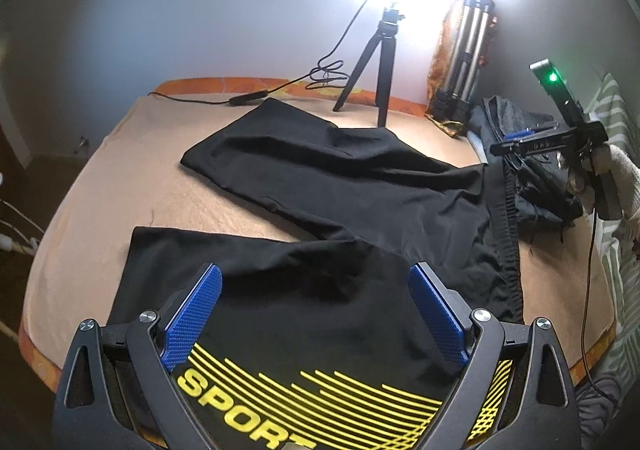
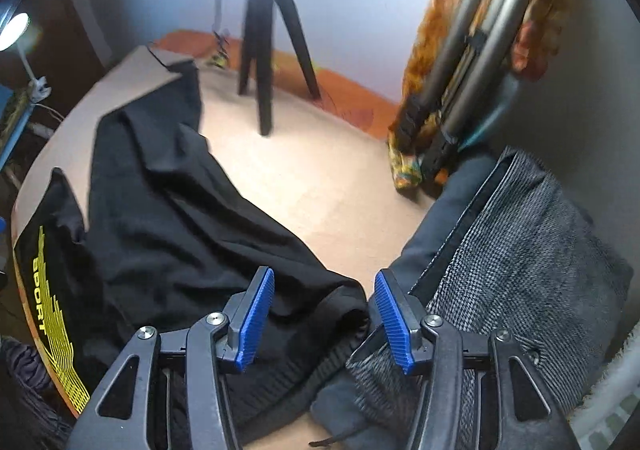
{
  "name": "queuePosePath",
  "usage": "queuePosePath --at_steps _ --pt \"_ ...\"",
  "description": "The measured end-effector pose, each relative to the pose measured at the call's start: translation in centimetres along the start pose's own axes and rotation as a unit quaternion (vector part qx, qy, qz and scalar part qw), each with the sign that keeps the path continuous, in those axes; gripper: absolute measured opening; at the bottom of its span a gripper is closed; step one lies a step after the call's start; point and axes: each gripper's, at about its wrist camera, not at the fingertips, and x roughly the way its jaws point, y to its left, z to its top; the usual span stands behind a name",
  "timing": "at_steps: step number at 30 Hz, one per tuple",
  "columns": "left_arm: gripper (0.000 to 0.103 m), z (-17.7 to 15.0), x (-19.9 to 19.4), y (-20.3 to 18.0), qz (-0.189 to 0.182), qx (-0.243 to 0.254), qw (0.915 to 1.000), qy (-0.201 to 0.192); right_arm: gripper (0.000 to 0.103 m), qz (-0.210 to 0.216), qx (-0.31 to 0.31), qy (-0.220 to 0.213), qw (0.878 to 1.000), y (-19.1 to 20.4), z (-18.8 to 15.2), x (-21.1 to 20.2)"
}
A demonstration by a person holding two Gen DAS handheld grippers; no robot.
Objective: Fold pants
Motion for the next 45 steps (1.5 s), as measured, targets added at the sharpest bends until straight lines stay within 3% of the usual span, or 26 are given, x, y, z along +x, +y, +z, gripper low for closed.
queuePosePath --at_steps 7,14,18,21,32,39,45 --pt "0.094 2.0 3.7 0.4 0.001 0.000 0.9994 0.033 0.048 0.019 0.022 0.042 0.999 -1.8 -0.2 3.5" --pt "0.094 4.3 6.5 0.1 0.002 -0.007 0.9994 0.035 0.027 0.009 -0.007 0.057 0.998 -1.2 -0.6 5.0" --pt "0.094 5.2 7.9 0.6 0.010 -0.013 0.9989 0.044 0.014 0.020 -0.012 0.030 0.999 -0.9 -1.0 4.1" --pt "0.094 5.7 8.7 1.3 0.010 -0.028 0.9983 0.050 0.011 0.044 -0.004 -0.002 0.999 -0.7 -1.5 2.6" --pt "0.094 9.0 10.4 2.9 -0.017 -0.078 0.9954 0.053 0.008 0.138 0.020 -0.108 0.984 2.6 -6.2 -5.3" --pt "0.094 11.9 12.8 2.1 -0.046 -0.094 0.9922 0.067 0.008 0.182 0.011 -0.137 0.974 5.9 -10.2 -7.6" --pt "0.094 14.2 16.9 1.5 -0.062 -0.122 0.9850 0.105 0.008 0.204 0.022 -0.126 0.971 6.9 -13.4 -7.1"
